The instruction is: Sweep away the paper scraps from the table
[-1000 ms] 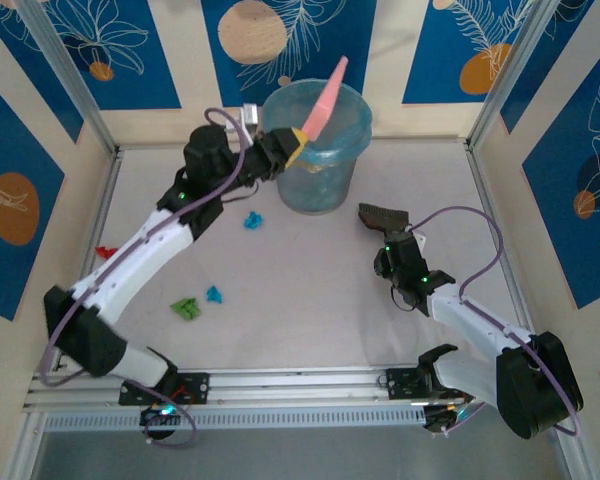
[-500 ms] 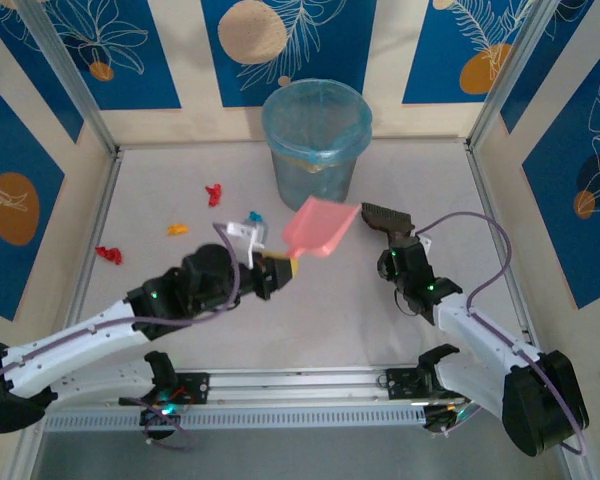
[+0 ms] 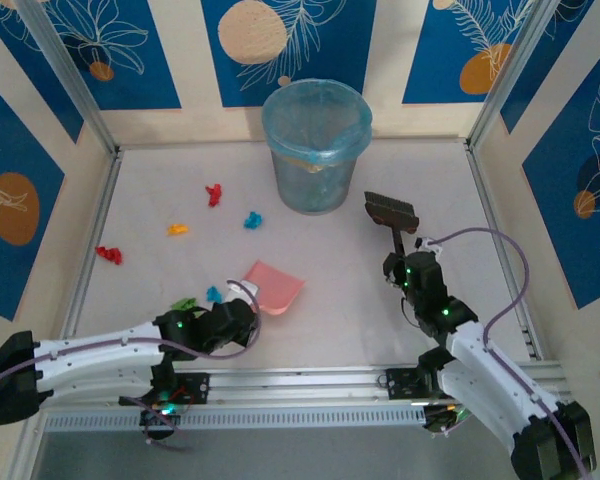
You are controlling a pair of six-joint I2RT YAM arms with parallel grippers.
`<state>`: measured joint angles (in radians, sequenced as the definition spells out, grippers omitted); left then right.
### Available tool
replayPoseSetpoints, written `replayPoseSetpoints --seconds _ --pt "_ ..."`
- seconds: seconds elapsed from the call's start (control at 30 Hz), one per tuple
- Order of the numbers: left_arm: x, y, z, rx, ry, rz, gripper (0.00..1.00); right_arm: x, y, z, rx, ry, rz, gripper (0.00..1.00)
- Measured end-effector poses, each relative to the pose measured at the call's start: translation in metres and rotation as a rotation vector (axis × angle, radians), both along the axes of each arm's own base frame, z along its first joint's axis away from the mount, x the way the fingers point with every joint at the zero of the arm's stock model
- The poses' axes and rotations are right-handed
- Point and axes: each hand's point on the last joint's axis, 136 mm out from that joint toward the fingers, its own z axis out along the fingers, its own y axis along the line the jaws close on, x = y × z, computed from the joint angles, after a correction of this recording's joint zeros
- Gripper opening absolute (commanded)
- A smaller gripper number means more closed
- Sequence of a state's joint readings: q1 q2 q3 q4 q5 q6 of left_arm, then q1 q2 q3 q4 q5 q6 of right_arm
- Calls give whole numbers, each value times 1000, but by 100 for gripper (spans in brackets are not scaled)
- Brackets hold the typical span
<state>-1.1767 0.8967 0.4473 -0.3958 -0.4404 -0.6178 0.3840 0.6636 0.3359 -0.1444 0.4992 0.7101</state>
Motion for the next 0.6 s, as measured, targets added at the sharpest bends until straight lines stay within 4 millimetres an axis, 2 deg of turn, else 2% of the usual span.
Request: replayPoseSetpoints --seconds 0.2,0.33,0.47,0.6 --pt "4 12 6 -9 -47 40 0 -15 10 49 74 -112 70 0" --pt "5 17 7 -4 -56 53 0 -32 25 93 131 -157 145 0" --pt "5 19 2 15 -47 67 0 -54 43 131 189 -197 245 0" --pt "5 21 -8 62 -29 70 0 -70 52 155 223 -201 314 0"
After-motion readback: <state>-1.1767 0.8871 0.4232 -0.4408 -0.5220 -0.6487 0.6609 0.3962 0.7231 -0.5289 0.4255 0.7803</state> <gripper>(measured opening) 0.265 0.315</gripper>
